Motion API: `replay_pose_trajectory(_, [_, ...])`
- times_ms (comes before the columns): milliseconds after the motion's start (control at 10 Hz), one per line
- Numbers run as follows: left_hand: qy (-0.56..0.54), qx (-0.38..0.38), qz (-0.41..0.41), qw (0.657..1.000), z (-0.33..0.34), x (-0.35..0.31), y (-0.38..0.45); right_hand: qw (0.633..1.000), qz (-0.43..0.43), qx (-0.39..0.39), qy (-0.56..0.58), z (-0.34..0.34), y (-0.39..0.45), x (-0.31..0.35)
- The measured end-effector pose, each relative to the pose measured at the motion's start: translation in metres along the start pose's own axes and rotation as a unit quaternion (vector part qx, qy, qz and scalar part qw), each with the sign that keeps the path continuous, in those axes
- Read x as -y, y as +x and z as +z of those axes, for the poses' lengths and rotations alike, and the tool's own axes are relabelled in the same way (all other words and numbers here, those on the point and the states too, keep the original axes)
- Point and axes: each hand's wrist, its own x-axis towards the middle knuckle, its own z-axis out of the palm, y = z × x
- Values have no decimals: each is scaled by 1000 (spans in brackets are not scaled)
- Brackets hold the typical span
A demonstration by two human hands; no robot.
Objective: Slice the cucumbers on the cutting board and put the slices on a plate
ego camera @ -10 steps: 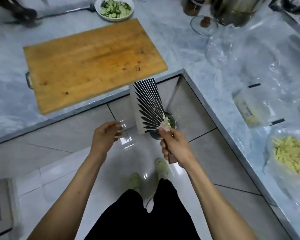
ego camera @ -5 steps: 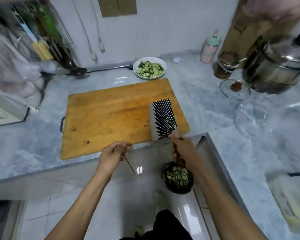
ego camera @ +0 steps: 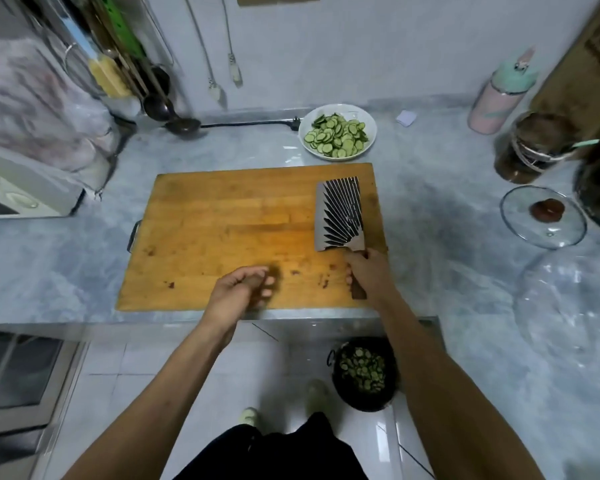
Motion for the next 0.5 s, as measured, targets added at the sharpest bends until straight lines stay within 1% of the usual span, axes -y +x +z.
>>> replay_pose_trajectory(100, [-24, -7, -10, 1000, 9, -8, 8, 997, 7, -8, -82, 4, 7, 0])
replay_pose_trajectory(200, [-33, -9, -18, 999, 11, -9, 14, 968, -30, -8, -248, 3, 12, -2])
replay_pose_trajectory(300, [-37, -15, -14, 999, 5, -9, 16, 899, -89, -33, -427, 3, 10, 2])
replay_pose_trajectory(400, [-32, -15, -1, 999, -4, -13, 15, 837, -116, -59, -532, 6, 3, 8])
replay_pose_trajectory(500, [-28, -21, 38, 999, -13, -26, 18, 812, -145, -76, -560, 15, 1, 21])
